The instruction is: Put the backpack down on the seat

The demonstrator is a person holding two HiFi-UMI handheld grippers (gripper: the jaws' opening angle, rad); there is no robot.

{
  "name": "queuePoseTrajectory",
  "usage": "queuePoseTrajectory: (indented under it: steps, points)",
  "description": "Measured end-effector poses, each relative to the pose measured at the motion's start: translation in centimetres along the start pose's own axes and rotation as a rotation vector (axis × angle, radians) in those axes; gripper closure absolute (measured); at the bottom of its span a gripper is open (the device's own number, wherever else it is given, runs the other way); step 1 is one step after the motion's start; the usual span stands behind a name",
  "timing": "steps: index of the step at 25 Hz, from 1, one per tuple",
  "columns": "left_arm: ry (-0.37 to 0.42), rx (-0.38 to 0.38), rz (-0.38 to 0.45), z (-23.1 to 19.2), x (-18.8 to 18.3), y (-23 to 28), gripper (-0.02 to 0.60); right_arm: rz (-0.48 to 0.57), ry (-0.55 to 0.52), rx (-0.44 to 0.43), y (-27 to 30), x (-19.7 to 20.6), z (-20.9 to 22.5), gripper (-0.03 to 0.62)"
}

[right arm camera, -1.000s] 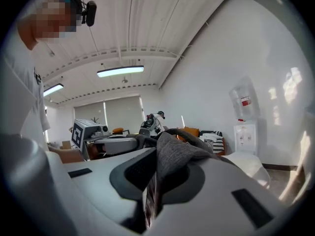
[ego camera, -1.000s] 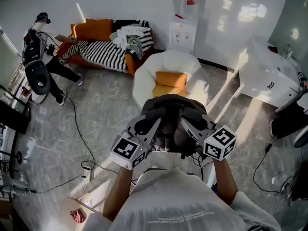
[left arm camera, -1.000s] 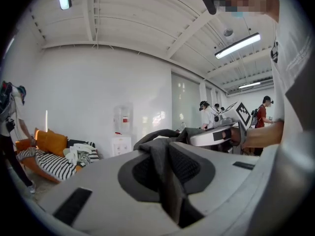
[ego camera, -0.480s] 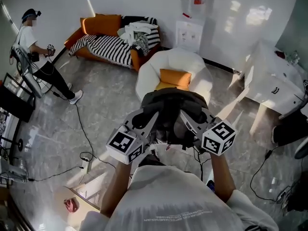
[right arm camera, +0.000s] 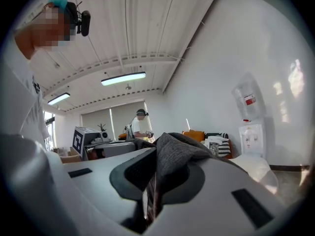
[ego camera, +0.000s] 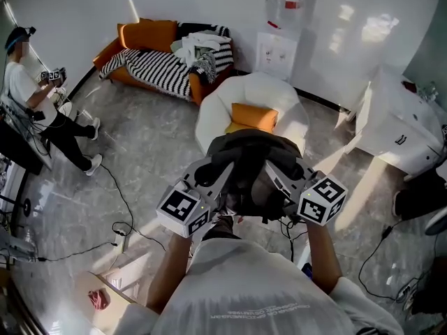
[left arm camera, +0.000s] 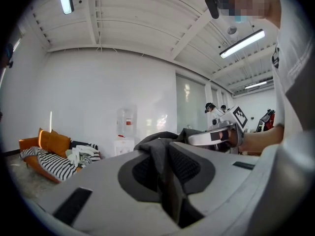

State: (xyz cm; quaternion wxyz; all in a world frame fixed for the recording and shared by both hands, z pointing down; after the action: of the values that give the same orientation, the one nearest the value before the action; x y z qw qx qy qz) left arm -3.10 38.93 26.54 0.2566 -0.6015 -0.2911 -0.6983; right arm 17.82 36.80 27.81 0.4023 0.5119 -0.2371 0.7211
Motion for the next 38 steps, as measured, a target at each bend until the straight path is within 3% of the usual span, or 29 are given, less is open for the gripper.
queuePoseTrajectory:
  steps: [9,25,38]
  points:
    - [-0.026,0.007,-0.010,-5.8,1.5,4.7,0.512,-0.021,0.012,0.002,4.8,-1.2,5.5,0.563]
    - [-0.065,0.069,-0.018,-20.9,2.3,14.6,0.512,-0.023,0.061,0.062,16.5,-5.9,15.7,0.563]
    - [-0.108,0.091,-0.047,-28.4,3.9,19.0,0.512,-0.054,0.094,0.092,23.0,-7.7,20.9,0.563]
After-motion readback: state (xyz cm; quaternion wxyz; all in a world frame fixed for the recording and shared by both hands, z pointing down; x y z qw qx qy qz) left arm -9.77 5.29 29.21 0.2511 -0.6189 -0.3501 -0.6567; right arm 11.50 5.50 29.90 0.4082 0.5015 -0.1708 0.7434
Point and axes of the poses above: the fingertips, and each gripper's own axes: y forward along the fingers, z to its right, x out of its underside, the point moved 8 cm from there along -y, backward along the fingers, and after that the axes turned 6 degrees about y, right-handed, at the moved point
